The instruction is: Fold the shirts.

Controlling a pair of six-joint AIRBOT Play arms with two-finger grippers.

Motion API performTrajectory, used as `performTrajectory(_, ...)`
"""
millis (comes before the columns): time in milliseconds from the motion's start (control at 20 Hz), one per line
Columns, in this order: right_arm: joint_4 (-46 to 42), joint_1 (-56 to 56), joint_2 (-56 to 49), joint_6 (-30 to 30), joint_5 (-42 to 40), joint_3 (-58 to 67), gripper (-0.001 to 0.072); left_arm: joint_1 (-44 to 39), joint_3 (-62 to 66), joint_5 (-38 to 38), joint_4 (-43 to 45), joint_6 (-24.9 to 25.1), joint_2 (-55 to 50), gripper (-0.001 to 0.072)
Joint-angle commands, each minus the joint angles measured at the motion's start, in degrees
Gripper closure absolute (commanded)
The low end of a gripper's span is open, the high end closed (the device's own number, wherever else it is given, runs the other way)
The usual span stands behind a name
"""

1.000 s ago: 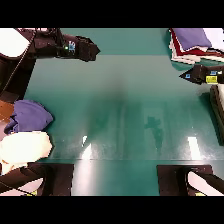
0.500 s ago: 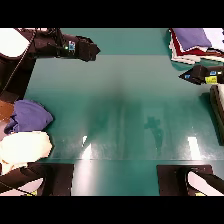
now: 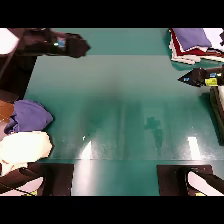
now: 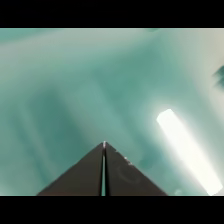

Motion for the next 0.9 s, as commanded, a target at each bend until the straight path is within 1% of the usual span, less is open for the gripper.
performTrajectory(0, 0.0, 0.0, 0.0, 0.0, 1.1, 0.1, 0.0687, 9.1, -1.9, -13.2, 14.7, -4.6, 4.9, 0.0685)
performTrajectory(50, 0.0, 0.0, 0.0, 0.0, 1.2, 0.1, 0.0688, 12.7, -4.3, -14.5, 19.5, -5.6, 7.8, 0.0685)
performTrajectory(100, 0.0, 0.0, 0.0, 0.0, 1.1, 0.1, 0.0687, 16.4, -7.1, -14.9, 22.2, -6.1, 10.6, 0.0685)
performTrajectory(250, 0.0, 0.0, 0.0, 0.0, 1.0, 0.1, 0.0687, 28.9, -17.8, -15.6, 23.5, -6.4, 17.3, 0.0684)
performTrajectory(300, 0.0, 0.0, 0.0, 0.0, 1.1, 0.1, 0.0687, 32.2, -21.5, -15.8, 23.5, -6.4, 18.3, 0.0585)
performTrajectory(350, 0.0, 0.0, 0.0, 0.0, 1.0, 0.1, 0.0687, 35.1, -25.3, -16.0, 23.4, -6.6, 18.3, 0.0223)
performTrajectory(400, 0.0, 0.0, 0.0, 0.0, 1.1, 0.1, 0.0688, 37.1, -29.2, -15.2, 23.4, -8.4, 18.3, -0.0013)
performTrajectory(500, 0.0, 0.0, 0.0, 0.0, 1.2, 0.1, 0.0687, 39.8, -37.6, -11.8, 23.4, -9.4, 18.1, -0.001)
performTrajectory(650, 0.0, 0.0, 0.0, 0.0, 1.1, 0.1, 0.0687, 40.5, -47.0, -5.9, 23.8, -9.6, 17.6, -0.001)
performTrajectory(750, 0.0, 0.0, 0.0, 0.0, 1.1, 0.1, 0.0687, 40.5, -50.4, -2.2, 23.8, -11.8, 17.5, -0.0009)
performTrajectory(850, 0.0, 0.0, 0.0, 0.0, 1.1, 0.1, 0.0688, 40.5, -51.2, -0.6, 23.8, -12.5, 17.5, -0.0008)
